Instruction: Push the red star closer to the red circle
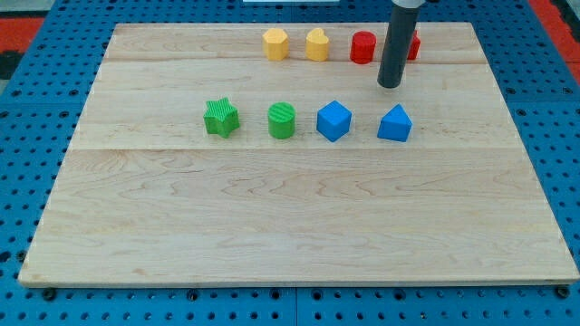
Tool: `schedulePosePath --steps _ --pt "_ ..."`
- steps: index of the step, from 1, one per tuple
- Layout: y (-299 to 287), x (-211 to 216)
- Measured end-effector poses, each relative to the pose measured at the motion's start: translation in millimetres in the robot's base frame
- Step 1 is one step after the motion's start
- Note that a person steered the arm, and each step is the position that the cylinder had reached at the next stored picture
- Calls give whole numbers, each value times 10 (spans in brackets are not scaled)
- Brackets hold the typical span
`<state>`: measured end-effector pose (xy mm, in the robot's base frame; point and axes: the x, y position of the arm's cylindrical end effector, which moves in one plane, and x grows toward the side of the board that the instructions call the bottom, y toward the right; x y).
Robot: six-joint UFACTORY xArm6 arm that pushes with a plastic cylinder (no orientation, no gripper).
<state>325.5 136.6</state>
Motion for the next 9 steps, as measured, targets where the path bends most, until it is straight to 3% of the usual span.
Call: schedulePosePath --steps 4,6,9 --pt "233 272" --pt "557 -347" --pt "589 -691"
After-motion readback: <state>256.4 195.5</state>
